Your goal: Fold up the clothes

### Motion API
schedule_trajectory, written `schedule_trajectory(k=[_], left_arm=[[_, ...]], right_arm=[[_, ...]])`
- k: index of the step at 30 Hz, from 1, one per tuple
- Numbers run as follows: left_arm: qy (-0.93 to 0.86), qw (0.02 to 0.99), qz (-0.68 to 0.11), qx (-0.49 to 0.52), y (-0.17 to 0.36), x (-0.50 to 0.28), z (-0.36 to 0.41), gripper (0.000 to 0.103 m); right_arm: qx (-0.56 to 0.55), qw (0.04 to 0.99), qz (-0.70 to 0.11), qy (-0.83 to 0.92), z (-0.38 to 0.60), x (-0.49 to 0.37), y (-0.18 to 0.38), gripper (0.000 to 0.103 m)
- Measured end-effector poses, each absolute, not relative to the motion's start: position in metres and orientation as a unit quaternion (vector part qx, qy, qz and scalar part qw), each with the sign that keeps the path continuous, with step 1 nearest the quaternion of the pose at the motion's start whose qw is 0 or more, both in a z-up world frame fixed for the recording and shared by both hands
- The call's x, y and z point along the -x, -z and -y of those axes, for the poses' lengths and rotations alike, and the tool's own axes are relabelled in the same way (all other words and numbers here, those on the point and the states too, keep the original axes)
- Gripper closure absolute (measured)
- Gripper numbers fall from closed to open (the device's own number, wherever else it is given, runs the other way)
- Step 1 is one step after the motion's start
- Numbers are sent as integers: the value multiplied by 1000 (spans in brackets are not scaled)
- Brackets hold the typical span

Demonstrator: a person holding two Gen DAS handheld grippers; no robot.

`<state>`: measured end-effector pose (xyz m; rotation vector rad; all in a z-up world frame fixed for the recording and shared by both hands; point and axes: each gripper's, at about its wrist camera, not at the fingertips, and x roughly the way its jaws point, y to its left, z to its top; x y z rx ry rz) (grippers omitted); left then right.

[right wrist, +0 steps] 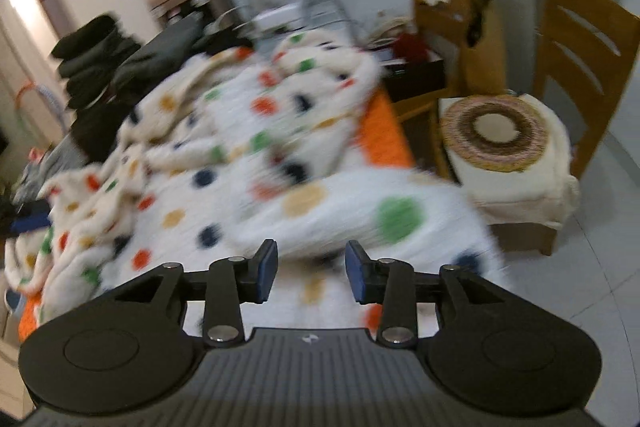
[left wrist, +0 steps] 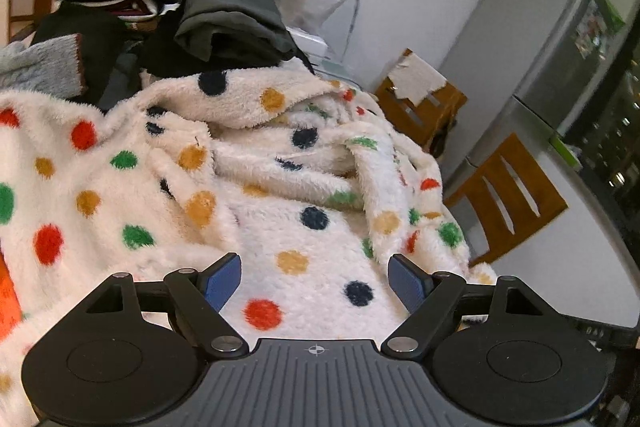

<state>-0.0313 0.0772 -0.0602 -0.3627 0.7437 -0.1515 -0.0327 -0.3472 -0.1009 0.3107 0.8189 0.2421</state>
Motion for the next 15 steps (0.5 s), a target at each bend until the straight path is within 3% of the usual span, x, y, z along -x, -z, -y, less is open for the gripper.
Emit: schedule_trajectory(k=[4,15], left_arm=[[42,915,-355,188,60,34,-55,21],[-25,915,-345,207,60,48,-2,21]], right_arm=[[-200,887,-401,-107,394,0,121,46],[-309,821,-469,-98,471,-91,214,42]])
